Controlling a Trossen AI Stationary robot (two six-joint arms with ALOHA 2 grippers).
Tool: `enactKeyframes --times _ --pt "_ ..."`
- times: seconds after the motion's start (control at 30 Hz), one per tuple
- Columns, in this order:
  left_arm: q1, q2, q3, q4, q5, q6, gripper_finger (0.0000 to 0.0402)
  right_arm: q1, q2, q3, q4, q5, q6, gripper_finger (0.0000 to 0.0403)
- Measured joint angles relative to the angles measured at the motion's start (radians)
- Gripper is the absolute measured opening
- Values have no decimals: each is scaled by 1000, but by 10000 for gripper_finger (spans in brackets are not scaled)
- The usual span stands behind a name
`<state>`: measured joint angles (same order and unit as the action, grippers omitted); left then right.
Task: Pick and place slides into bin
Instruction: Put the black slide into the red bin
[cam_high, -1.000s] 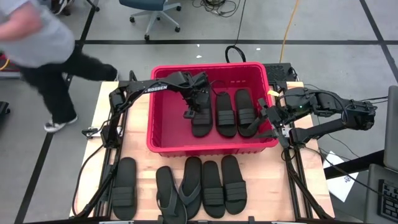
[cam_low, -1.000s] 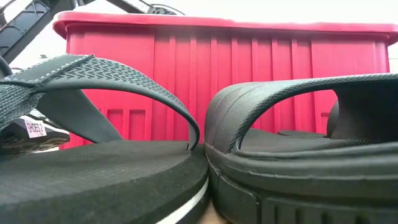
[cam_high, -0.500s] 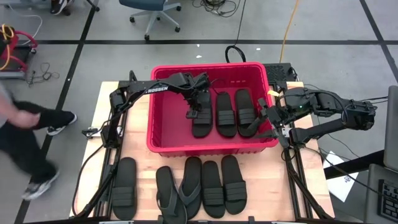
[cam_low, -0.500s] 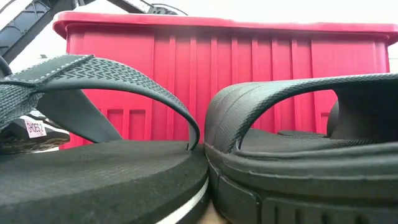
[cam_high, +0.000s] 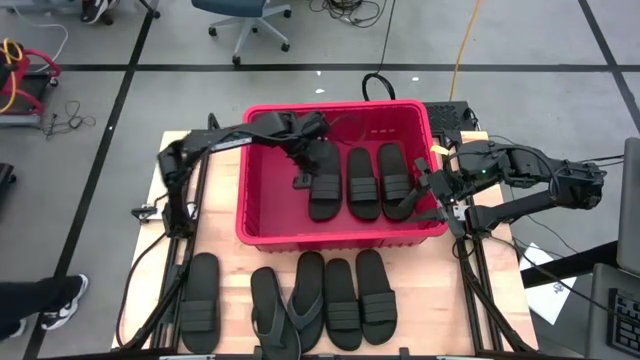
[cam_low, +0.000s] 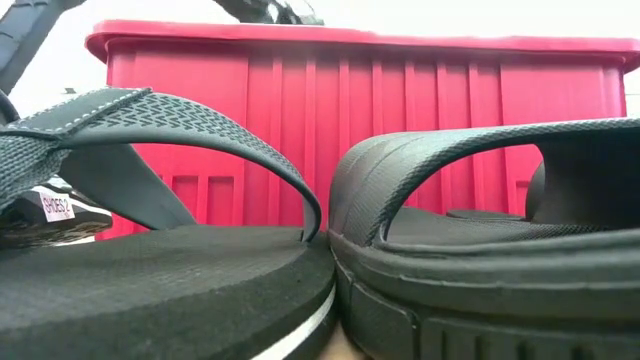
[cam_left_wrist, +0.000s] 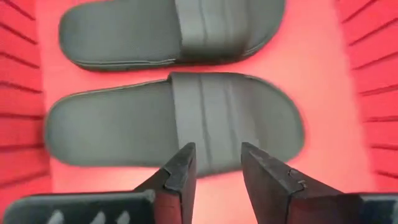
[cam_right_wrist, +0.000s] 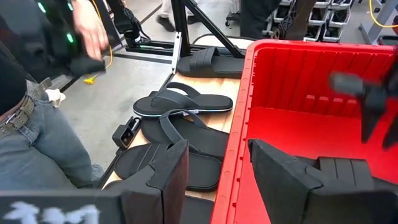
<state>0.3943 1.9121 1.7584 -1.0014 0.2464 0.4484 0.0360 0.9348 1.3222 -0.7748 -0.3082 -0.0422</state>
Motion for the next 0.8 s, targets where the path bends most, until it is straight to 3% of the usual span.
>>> enactKeyframes --times 0.27,0.47,0.8 --pt "-116 -220 1 -287 -61 -181 122 0 0 0 -1 -3 0 164" --pt "-266 -355 1 -424 -124 -435 122 0 0 0 -3 -3 -8 164" --pt "-531 -434 1 -562 -116 -873 122 1 0 0 -4 -4 -8 164"
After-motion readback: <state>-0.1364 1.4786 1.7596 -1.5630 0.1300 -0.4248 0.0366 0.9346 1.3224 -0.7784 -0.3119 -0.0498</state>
